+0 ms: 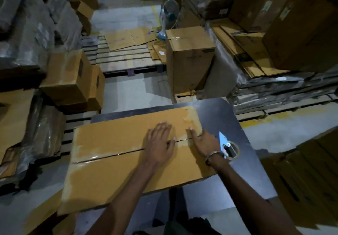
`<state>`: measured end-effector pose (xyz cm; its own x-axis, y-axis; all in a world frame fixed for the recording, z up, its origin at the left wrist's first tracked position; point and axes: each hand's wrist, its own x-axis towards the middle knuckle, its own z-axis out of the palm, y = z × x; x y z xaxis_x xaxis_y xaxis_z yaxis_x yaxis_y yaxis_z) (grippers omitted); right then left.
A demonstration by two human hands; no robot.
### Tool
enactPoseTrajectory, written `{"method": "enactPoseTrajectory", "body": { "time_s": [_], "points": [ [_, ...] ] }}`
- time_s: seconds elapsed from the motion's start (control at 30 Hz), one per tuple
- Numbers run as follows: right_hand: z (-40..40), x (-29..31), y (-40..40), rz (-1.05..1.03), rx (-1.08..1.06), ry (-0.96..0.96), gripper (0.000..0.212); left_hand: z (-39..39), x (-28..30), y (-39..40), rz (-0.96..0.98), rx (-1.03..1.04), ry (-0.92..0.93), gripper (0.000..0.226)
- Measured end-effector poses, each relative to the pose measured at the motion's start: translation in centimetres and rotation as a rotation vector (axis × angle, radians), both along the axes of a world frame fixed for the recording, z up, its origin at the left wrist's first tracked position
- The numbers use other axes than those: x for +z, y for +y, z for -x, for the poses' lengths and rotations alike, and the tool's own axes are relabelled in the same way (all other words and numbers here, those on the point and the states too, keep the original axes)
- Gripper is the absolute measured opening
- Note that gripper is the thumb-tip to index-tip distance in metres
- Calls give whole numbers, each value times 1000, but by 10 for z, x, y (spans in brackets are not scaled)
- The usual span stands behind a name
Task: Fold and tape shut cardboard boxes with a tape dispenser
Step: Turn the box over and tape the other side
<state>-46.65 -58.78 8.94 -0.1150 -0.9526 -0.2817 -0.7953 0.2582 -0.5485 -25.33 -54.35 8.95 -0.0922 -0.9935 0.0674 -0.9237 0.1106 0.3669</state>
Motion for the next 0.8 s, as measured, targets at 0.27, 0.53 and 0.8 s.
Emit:
{"method": "enactPoseTrajectory", "body": {
  "time_s": [0.27, 0.53, 0.8],
  "points": [
    [122, -96, 20, 71, -138, 33, 34, 73, -13, -87, -82, 2, -155, 75],
    [139, -149, -9, -126, 53, 329, 52, 86, -5, -117, -37, 113, -256, 84],
    [160, -122, -42, -224, -135, -160, 33, 84, -4, -99, -98, 239, -213, 83]
  ]
}}
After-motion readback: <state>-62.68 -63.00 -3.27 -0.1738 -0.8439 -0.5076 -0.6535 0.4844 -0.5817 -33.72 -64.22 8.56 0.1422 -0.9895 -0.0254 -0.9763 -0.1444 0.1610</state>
